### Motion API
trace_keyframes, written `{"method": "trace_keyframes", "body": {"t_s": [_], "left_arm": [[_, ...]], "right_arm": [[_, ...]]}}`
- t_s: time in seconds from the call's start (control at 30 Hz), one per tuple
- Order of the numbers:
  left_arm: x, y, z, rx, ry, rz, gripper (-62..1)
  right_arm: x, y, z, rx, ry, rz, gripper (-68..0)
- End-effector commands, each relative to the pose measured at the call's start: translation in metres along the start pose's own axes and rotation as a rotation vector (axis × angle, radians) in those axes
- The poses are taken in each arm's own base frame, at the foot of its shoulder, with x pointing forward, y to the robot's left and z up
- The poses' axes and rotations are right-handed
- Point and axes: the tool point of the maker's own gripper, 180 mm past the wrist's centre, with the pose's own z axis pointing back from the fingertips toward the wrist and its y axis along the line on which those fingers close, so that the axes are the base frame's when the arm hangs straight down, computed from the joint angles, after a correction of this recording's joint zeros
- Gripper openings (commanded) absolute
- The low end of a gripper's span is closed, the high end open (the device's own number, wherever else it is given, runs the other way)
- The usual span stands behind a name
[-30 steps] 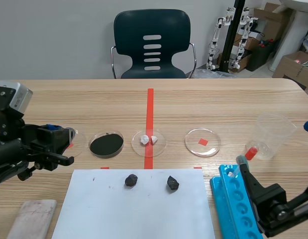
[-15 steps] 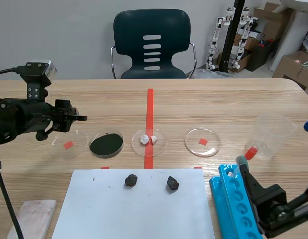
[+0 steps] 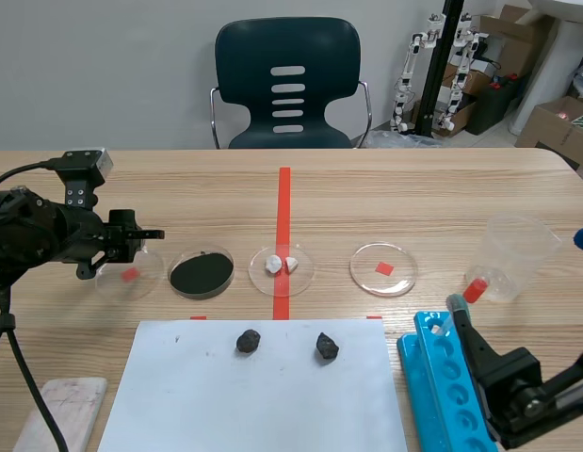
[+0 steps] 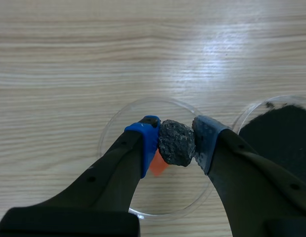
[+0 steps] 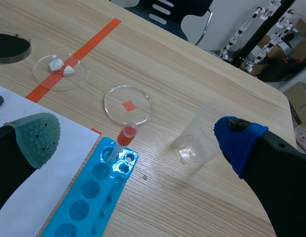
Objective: Put the mineral in the empty petri dish
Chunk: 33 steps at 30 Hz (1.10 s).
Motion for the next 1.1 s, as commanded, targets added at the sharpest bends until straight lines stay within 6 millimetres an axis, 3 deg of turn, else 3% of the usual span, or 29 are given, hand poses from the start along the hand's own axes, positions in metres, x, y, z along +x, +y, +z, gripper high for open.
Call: {"method": "trace_keyframes", "body": {"t_s": [0.0, 0.23, 0.9, 1.07], "left_arm": [[0.014, 0.003, 0.001, 0.006, -0.036, -0.003, -46.8], [-0.004, 0.010, -0.003, 0.024, 0.012, -0.005, -46.8], [-0.009, 0.010, -0.003, 0.026, 0.040, -0.009, -46.1], [-0.010, 0.010, -0.003, 0.026, 0.042, -0.009, -38.3]], "right_arm": [[0.010, -0.003, -0.001, -0.009, -0.035, 0.000, 0.4], [0.010, -0.003, -0.001, -0.009, -0.035, 0.000, 0.4], [0.000, -0.003, -0.001, -0.009, 0.022, -0.001, 0.4], [0.000, -0.003, -0.001, -0.009, 0.022, -0.001, 0.4]]}}
